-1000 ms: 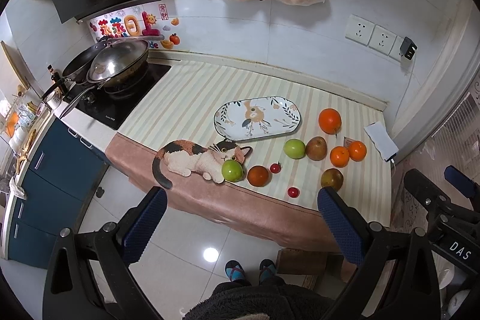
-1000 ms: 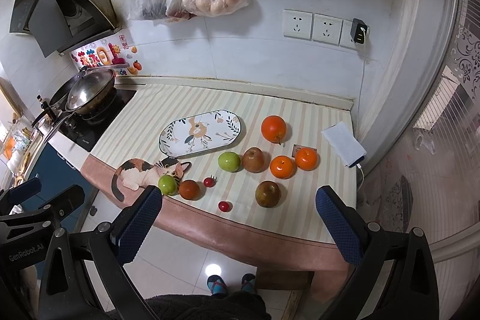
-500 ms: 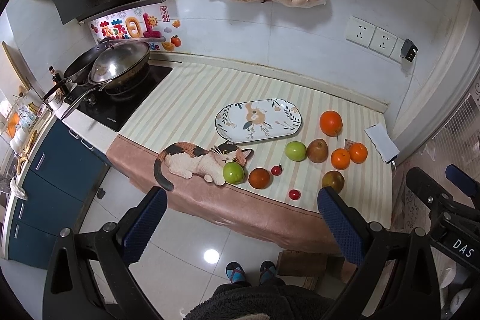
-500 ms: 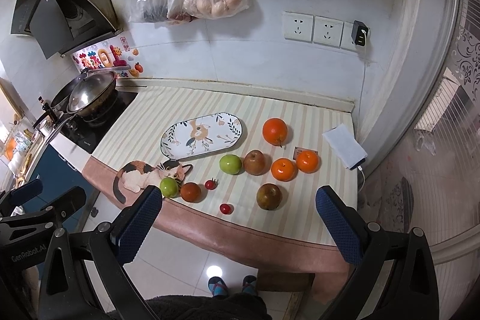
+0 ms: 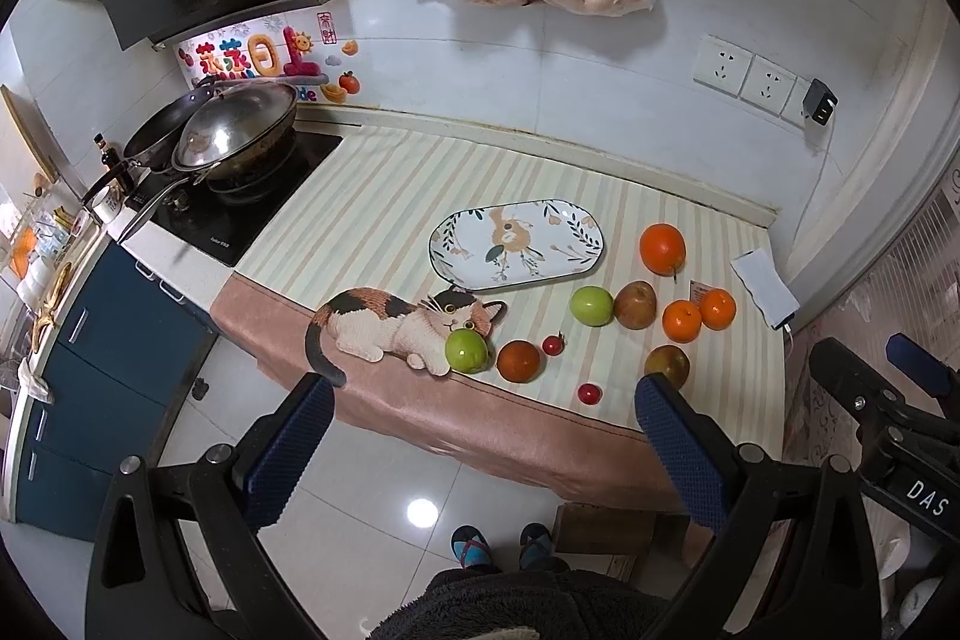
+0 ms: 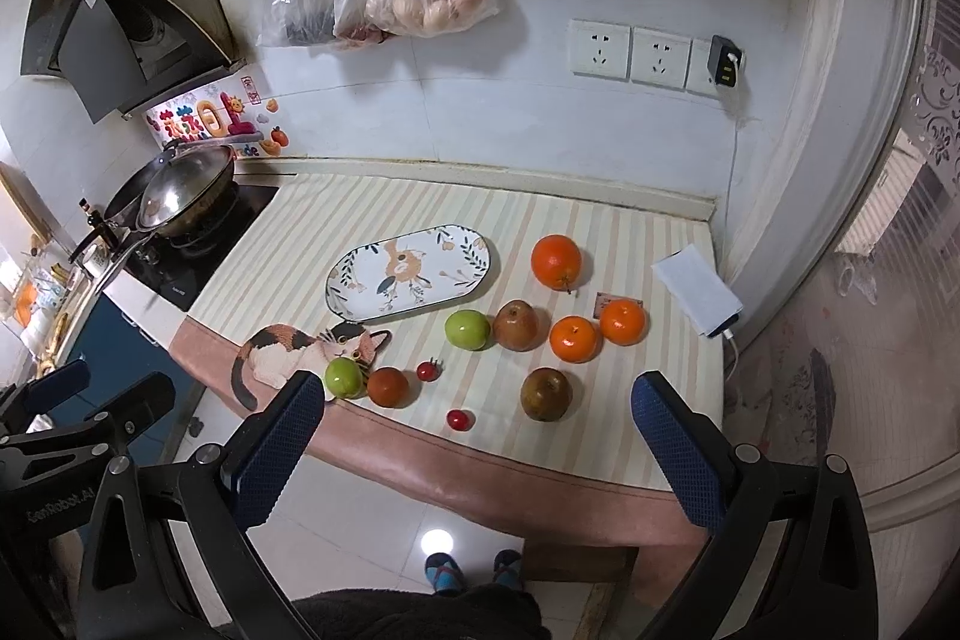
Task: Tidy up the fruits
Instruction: 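Grasp the large orange with the left tool while the right tool grasps a tangerine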
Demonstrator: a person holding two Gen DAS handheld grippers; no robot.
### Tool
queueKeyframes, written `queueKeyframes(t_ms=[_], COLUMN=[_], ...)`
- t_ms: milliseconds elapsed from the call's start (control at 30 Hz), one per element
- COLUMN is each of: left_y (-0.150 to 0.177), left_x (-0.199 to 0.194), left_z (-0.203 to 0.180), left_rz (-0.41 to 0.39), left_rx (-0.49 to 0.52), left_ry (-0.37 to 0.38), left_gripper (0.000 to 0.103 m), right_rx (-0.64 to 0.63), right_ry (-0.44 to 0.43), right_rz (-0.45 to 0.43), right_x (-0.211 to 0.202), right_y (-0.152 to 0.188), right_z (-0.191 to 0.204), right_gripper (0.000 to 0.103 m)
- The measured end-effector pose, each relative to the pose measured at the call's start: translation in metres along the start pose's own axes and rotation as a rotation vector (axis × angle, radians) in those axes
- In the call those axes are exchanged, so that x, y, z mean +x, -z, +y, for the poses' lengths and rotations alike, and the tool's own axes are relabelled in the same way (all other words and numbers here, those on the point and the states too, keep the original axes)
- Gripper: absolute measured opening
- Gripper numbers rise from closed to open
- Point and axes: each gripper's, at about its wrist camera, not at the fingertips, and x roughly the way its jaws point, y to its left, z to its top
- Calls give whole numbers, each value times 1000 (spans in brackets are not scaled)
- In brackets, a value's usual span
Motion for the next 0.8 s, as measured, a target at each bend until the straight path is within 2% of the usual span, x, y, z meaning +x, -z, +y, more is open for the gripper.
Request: queueKeyframes(t_ms=[233,367,567,667,800], left_y=[-9,-27,-57,-71,-94], left_x=[7,29,83,110,153], left_z=[1,6,6,-8,-39], left_rz=[-10,-19,4,21,83], left_rx=[-4,4,73,118,181], left_ry=[-10,-42,-44,-35,-28], left_gripper=[103,103,103,103,103], right_rx=[34,78,186,241,310], right_ry=[3,21,53,81,131], right_rz=[12,15,57,94,164], right_x=[17,37,83,112,162], right_y=[0,-6,-10,-9,-12], right_z=[-1,-9,-36,-57,-100], right_gripper=[103,103,103,103,103])
